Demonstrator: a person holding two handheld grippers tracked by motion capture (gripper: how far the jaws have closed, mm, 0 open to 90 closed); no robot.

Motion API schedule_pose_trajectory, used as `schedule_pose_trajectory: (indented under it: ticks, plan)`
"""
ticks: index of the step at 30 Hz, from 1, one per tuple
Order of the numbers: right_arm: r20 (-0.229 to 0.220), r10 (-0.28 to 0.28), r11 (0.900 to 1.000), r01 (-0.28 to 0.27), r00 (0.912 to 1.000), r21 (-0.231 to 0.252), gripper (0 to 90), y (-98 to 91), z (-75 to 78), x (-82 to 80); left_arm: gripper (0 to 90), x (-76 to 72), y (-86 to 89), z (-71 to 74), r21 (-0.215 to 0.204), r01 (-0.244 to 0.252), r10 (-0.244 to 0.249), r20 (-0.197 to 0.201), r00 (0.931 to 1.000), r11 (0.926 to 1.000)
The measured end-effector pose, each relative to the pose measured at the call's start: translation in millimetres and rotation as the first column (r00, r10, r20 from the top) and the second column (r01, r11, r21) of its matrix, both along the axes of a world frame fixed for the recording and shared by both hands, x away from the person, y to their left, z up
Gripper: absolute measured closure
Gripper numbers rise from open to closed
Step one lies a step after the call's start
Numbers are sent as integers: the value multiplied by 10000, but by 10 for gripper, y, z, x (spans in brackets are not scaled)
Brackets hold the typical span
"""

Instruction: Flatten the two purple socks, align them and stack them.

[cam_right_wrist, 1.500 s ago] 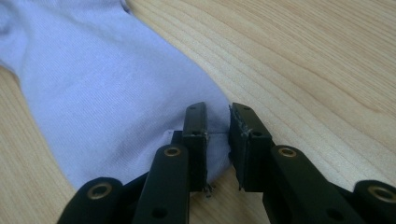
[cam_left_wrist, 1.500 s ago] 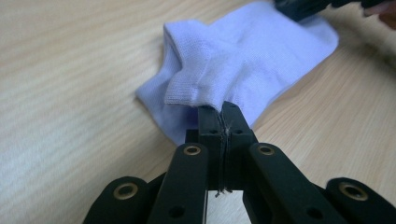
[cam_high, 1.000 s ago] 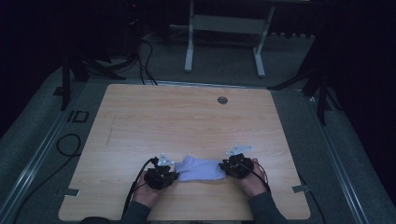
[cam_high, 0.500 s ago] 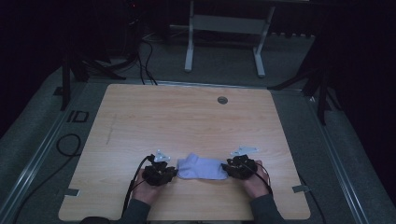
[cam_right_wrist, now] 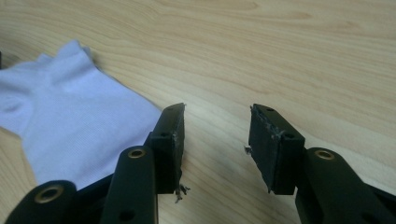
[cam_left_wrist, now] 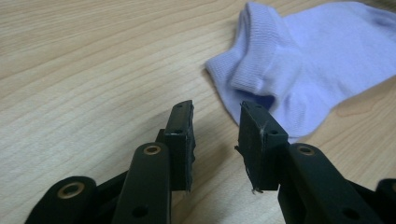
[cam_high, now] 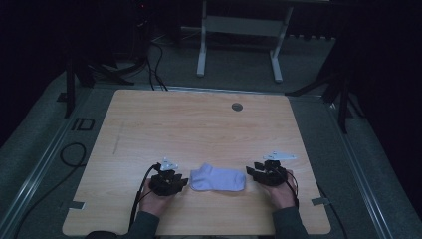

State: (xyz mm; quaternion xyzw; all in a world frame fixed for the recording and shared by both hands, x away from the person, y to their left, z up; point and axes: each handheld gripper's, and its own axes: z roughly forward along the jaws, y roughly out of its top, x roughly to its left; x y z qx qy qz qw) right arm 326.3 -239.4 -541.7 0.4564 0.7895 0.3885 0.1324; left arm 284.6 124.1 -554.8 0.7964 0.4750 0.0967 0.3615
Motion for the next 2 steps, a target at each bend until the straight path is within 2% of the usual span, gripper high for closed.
schedule_pose_trajectory:
  ticks: [2]
  plan:
    - [-107,103,9999,-104,9999,-90,545,-6,-12,9,641,6,3,4,113,-67,66,60,10000,9999]
